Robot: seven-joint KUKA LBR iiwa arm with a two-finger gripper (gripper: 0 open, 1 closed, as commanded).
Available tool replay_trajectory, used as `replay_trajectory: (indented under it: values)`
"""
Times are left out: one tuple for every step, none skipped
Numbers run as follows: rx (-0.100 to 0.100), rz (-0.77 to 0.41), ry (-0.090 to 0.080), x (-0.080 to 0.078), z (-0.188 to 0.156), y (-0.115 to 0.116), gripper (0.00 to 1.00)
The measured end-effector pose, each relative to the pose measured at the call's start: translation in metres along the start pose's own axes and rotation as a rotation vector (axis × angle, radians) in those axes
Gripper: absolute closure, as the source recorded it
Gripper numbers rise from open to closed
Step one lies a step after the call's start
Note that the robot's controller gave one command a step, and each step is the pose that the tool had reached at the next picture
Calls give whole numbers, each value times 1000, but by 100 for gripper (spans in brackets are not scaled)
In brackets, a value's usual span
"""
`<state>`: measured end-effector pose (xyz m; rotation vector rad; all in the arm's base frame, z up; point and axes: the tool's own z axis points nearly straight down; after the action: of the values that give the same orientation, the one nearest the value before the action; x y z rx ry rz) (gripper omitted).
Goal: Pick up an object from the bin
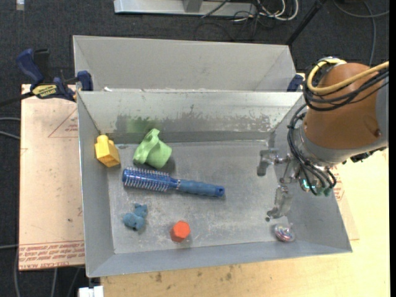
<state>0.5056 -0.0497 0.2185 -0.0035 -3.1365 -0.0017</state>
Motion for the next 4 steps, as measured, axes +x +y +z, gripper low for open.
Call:
replay_trajectory:
  values:
    - [1,-343,-10,-30,148,86,0]
    - [2,-320,-15,-79,144,93,0]
    - [1,-321,-9,-77,145,93,100]
    - [1,-321,-9,-76,145,93,0]
